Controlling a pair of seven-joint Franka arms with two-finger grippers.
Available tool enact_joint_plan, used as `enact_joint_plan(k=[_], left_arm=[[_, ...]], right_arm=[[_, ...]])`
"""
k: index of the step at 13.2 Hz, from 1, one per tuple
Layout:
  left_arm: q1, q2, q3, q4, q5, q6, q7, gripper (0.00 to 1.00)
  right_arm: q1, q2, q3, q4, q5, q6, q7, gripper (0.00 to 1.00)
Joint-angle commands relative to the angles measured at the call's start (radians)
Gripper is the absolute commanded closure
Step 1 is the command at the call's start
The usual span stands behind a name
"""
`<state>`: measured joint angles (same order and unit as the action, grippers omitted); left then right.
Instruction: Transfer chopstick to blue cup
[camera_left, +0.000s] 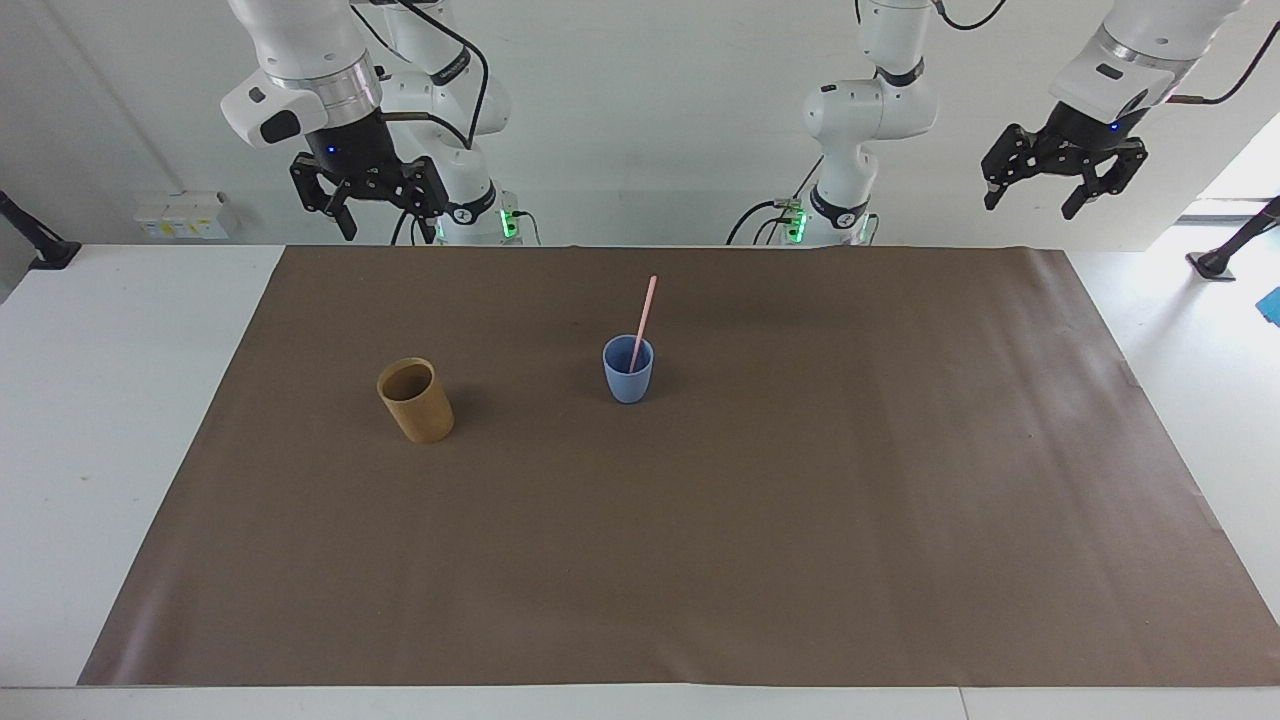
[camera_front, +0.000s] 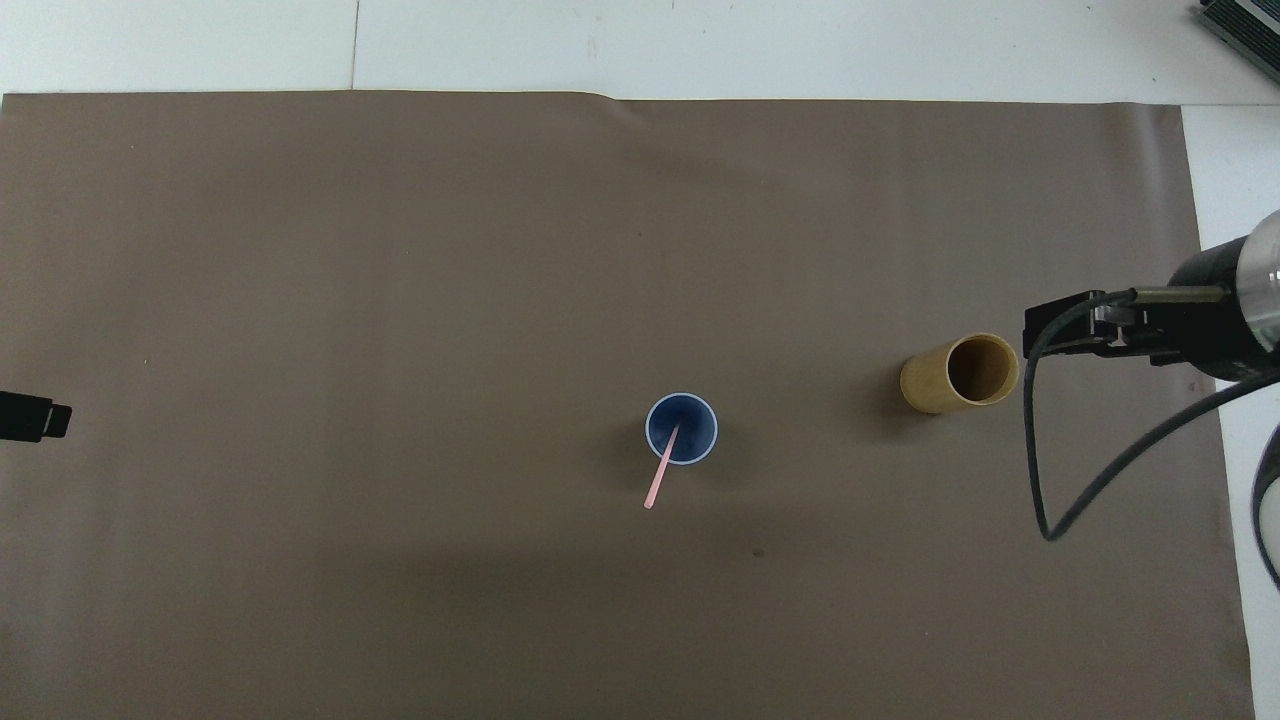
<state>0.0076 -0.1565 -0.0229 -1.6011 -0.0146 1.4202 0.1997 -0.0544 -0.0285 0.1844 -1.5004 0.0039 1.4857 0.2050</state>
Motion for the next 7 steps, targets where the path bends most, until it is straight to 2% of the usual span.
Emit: enact_joint_plan(k=[1,7], left_arm=[[0.008,-0.006,-0.003,0.012,0.008,-0.020,0.004,0.00],[0.006,-0.006,-0.003,0.012,0.008,-0.020,0.004,0.00]], right_arm=[[-0.016,-0.013,0.007,-0.023,-0.005,0.021,-0.032,0.00],[-0.016,-0.013,0.007,-0.018,-0.007,0.021,-0.030,0.00]])
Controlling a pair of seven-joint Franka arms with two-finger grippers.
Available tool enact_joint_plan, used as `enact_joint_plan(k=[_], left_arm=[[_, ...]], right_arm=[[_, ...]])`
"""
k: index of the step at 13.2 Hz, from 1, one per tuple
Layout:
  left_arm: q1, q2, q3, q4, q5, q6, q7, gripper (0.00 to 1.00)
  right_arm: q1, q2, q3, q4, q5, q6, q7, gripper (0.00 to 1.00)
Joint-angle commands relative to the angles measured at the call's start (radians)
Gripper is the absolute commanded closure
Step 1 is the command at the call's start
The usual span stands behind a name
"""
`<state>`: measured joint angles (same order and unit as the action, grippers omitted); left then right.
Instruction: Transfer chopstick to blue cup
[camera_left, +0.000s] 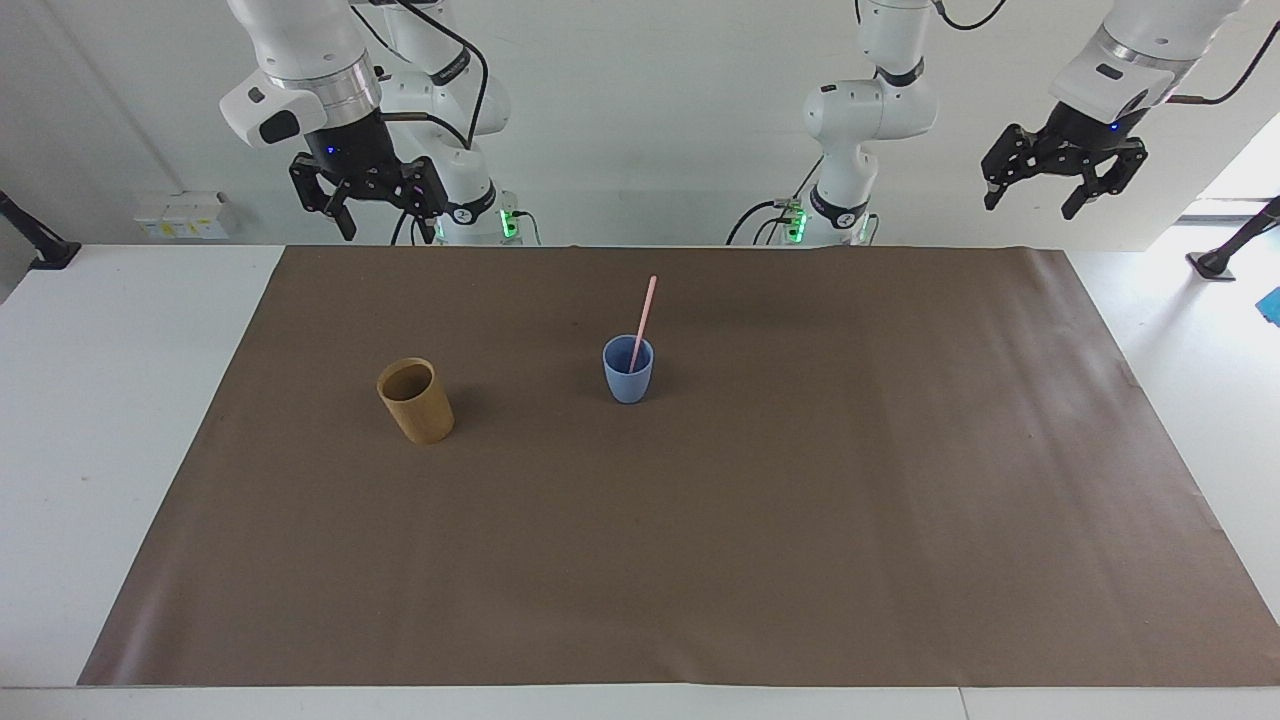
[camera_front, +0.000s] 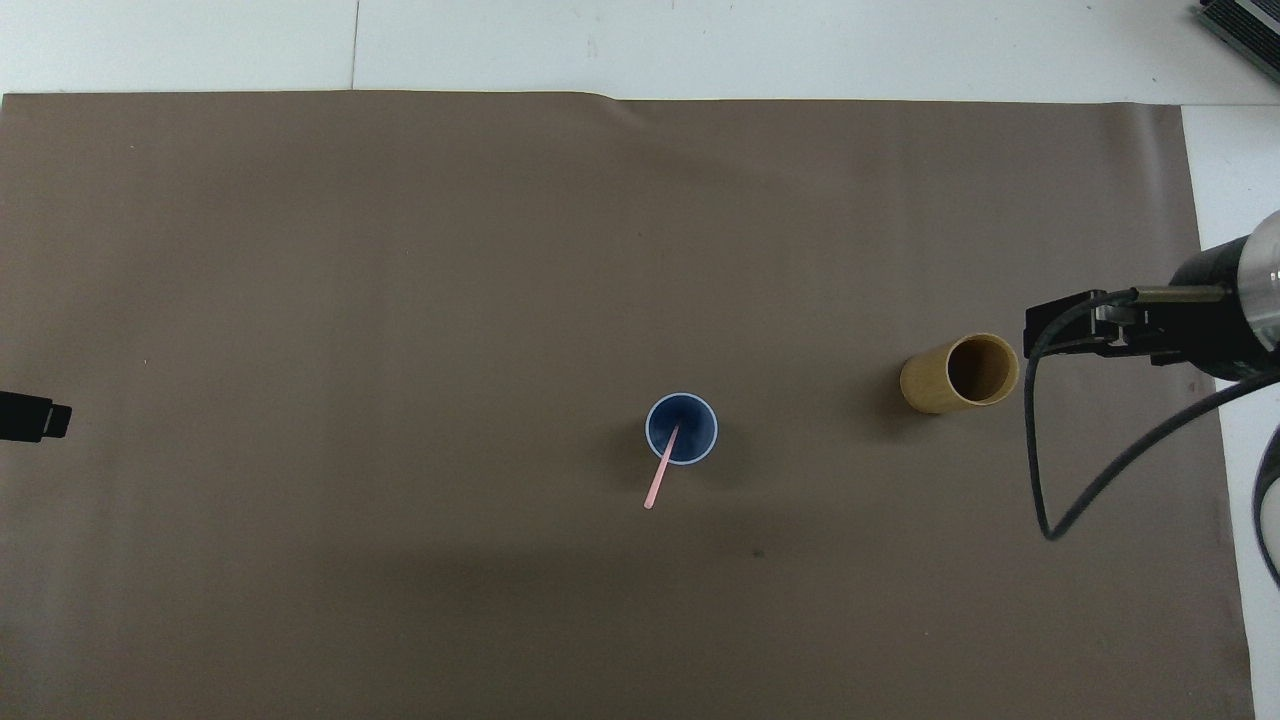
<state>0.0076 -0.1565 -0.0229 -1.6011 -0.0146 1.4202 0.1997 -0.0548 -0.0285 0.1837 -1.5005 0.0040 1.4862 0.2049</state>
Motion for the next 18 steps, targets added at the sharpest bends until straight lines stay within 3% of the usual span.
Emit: enact_joint_plan(k=[1,4,9,18], left_arm=[[0.006,-0.006,-0.003,0.012,0.008,-0.020,0.004,0.00],[0.006,-0.006,-0.003,0.012,0.008,-0.020,0.004,0.00],[0.008,-0.006,-0.003,0.012,0.008,-0.020,0.004,0.00],[0.008,-0.006,-0.003,0.012,0.008,-0.020,0.004,0.00]], right_arm=[[-0.016,-0.013,0.008,-0.015,-0.009,0.020,-0.030,0.00],[-0.010,-0.013,-0.006,-0.006,-0.018,0.022,-0.074,0.00],[0.026,-0.017,-0.102,0.014,-0.016,0.014,-0.110,0.00],[0.029,-0.036,-0.119,0.002,-0.009,-0.026,-0.139,0.00]])
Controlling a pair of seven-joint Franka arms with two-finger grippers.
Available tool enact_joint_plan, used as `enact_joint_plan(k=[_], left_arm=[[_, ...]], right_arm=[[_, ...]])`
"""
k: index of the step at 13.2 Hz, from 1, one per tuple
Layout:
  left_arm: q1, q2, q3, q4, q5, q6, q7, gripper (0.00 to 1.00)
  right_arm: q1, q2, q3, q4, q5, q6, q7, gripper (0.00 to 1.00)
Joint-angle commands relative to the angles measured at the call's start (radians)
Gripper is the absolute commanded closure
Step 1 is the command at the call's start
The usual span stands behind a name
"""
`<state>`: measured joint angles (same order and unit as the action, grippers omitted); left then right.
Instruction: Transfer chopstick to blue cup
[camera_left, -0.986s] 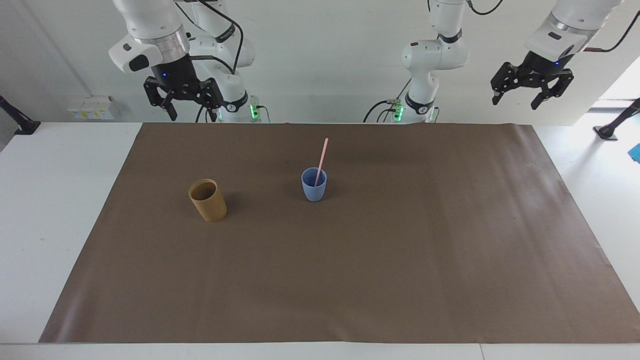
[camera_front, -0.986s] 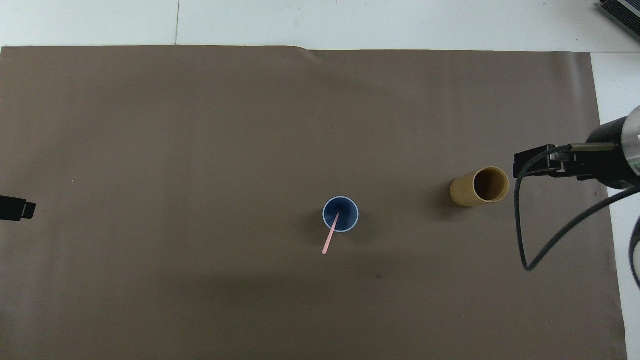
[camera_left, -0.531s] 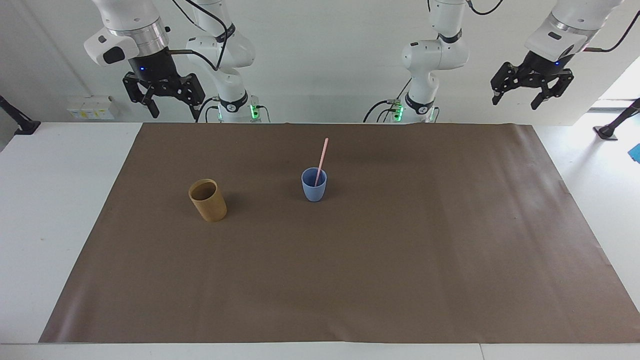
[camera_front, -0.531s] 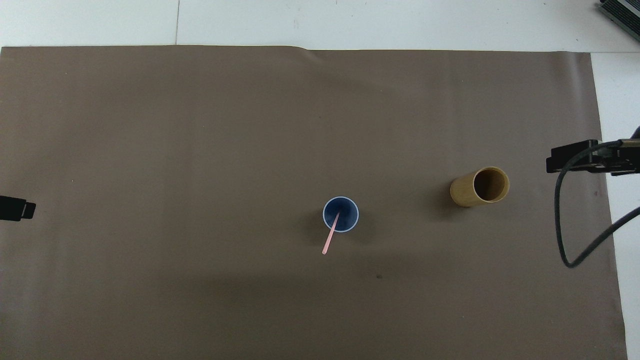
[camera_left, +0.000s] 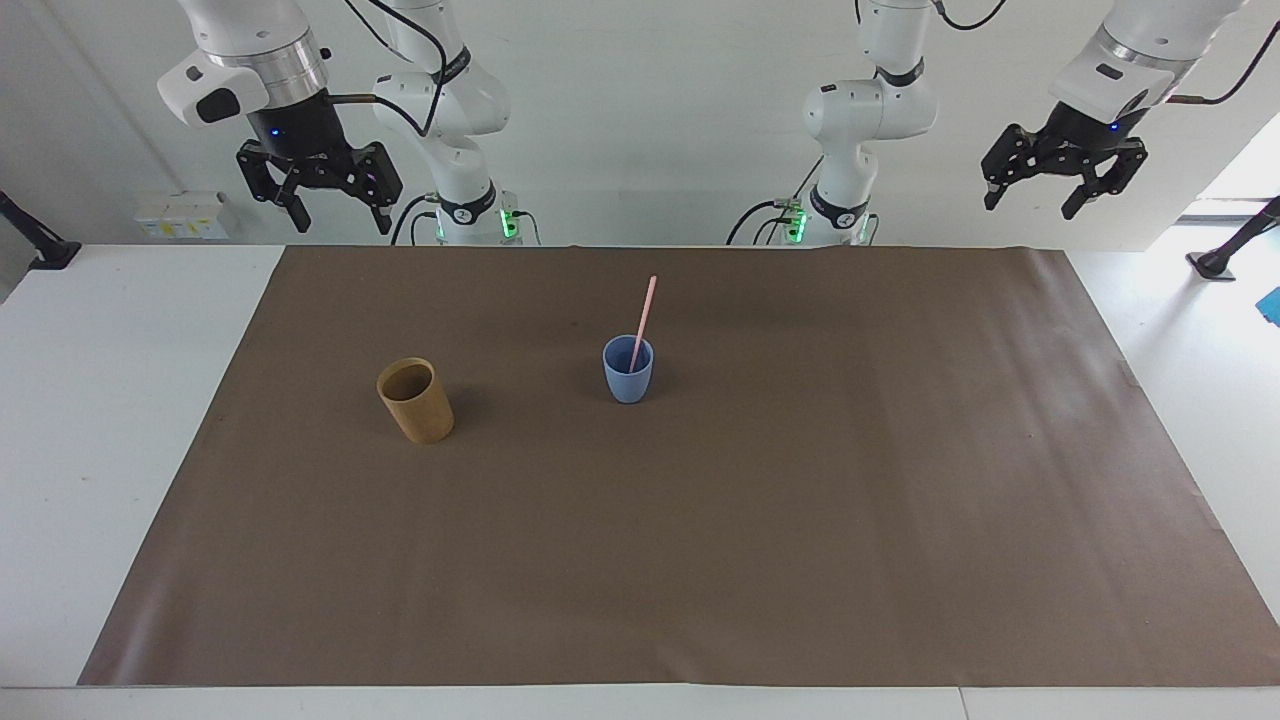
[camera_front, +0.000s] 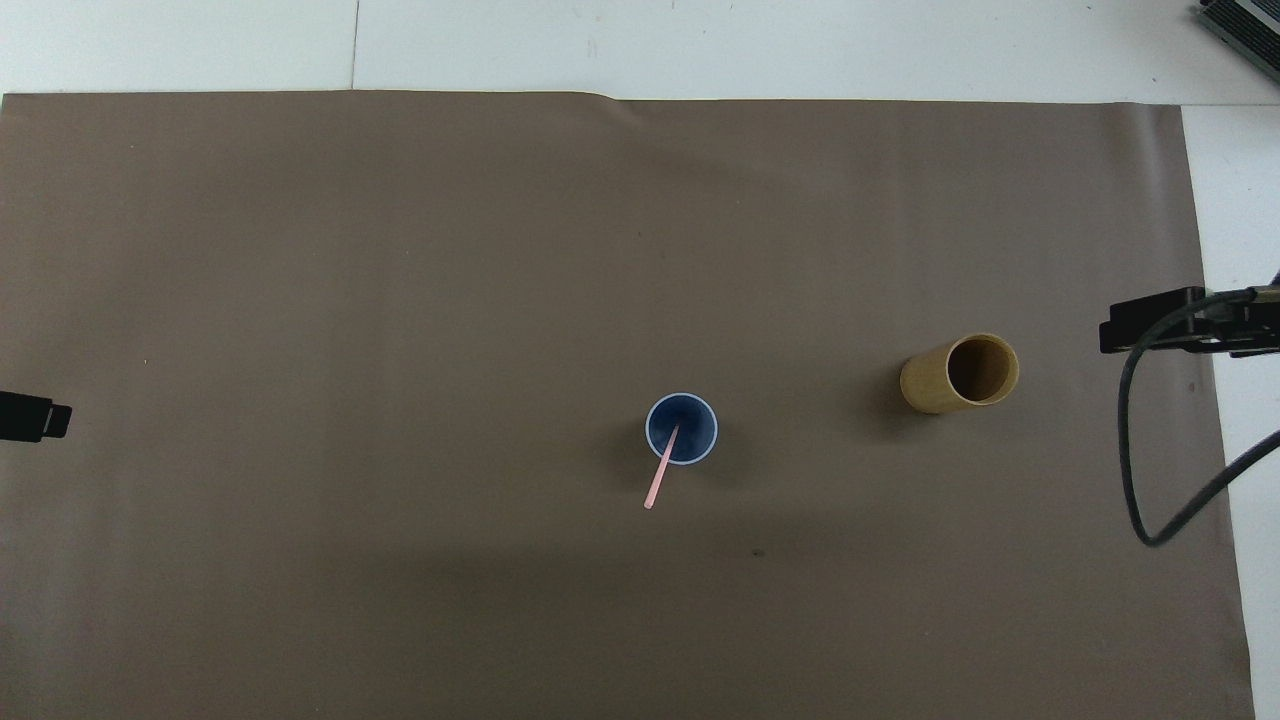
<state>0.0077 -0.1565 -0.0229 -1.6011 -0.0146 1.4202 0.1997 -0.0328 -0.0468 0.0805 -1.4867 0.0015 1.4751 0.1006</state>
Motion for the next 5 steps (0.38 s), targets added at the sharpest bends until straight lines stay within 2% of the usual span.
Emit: enact_joint_plan(k=[1,5], left_arm=[[0.006,-0.006,-0.003,0.012,0.008,-0.020,0.004,0.00],[0.006,-0.006,-0.003,0.012,0.008,-0.020,0.004,0.00]], right_arm=[[0.010,-0.018,-0.018,-0.012,-0.006,-0.018,-0.033,0.00],[0.047,-0.019,-0.053,-0.014,-0.005,-0.021,-0.032,0.00]])
